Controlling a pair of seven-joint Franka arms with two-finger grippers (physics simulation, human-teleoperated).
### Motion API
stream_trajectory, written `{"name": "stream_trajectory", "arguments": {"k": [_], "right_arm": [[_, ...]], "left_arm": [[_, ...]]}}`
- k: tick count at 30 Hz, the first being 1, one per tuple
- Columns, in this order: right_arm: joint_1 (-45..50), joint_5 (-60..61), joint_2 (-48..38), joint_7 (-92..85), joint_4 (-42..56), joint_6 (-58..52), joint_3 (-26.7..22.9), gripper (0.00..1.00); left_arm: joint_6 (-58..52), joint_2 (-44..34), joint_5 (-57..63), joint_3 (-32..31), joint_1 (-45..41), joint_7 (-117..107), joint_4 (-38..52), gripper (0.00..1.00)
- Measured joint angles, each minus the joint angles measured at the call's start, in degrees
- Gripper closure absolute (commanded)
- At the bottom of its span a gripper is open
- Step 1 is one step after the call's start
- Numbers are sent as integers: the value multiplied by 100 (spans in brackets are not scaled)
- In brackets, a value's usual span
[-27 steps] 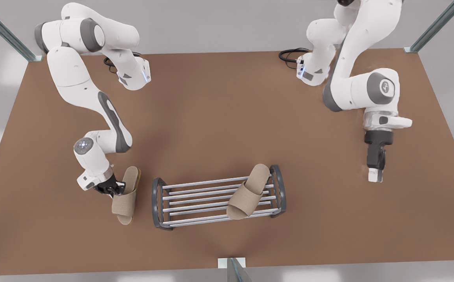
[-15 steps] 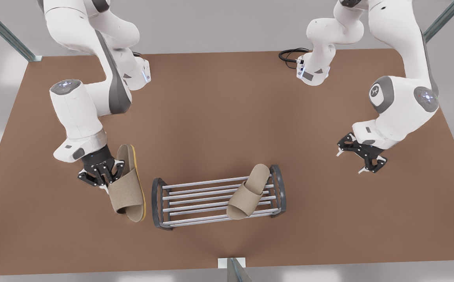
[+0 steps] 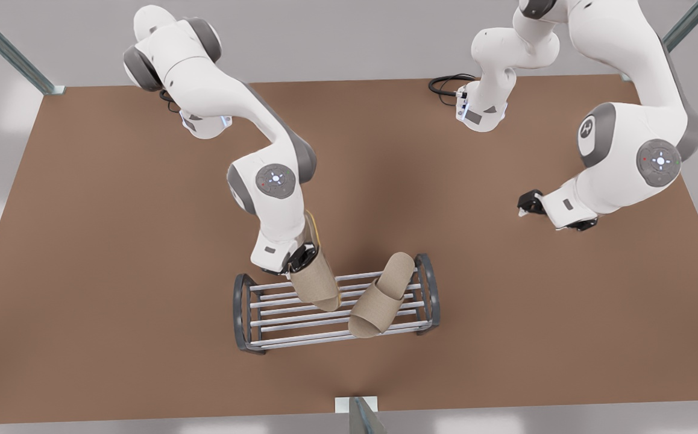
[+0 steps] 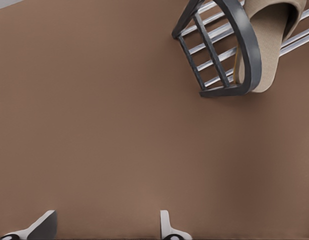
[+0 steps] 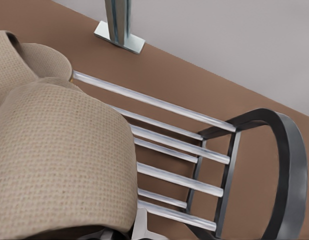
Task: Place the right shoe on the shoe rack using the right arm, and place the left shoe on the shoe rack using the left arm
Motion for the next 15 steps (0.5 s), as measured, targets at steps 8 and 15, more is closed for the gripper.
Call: {"name": "stream_trajectory", "arguments": {"k": [8, 15], "right_arm": [[1, -201, 673, 602, 209, 751, -63, 28], [1, -491, 687, 1203, 226, 965, -62, 0]], "left_arm": [[-358, -41, -194, 13, 213, -624, 64, 0], [-448, -33, -216, 9, 243, -982, 61, 0]]}}
